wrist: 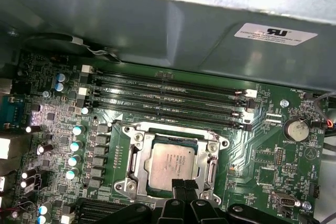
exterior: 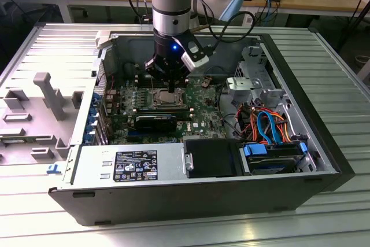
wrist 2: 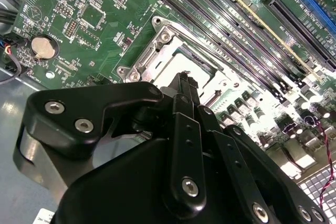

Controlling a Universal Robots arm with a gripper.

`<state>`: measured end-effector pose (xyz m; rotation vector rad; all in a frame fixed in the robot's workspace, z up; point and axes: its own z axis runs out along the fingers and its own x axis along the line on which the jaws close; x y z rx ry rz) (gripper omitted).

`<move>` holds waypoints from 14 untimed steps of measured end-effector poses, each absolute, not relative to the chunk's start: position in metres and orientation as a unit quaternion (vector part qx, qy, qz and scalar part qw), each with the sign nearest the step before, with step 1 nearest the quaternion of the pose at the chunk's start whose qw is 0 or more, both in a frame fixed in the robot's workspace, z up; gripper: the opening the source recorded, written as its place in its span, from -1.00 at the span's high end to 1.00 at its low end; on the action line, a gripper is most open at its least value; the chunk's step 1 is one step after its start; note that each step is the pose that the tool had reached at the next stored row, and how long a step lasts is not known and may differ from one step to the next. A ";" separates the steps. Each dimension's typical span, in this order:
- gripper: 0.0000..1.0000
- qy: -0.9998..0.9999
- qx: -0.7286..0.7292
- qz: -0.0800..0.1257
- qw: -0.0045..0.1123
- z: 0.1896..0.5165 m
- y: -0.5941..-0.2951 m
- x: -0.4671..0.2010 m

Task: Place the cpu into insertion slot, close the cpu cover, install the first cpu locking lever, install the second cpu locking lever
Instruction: 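Install the first cpu locking lever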

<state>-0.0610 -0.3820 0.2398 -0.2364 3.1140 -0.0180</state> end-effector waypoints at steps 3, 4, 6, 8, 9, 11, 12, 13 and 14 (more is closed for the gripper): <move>0.79 0.997 -0.078 -0.006 0.009 0.240 -0.382 -0.061; 0.79 0.997 -0.078 -0.006 0.009 0.240 -0.382 -0.061; 0.79 0.997 -0.079 -0.006 0.009 0.240 -0.382 -0.061; 0.79 0.997 -0.081 -0.006 0.009 0.240 -0.382 -0.061; 0.79 0.997 -0.081 -0.006 0.009 0.240 -0.382 -0.061; 0.79 0.997 -0.082 -0.006 0.009 0.240 -0.382 -0.061; 0.79 0.997 -0.083 -0.006 0.009 0.240 -0.382 -0.061; 0.79 0.996 -0.083 -0.006 0.009 0.240 -0.382 -0.061; 0.79 0.996 -0.084 -0.006 0.009 0.240 -0.382 -0.061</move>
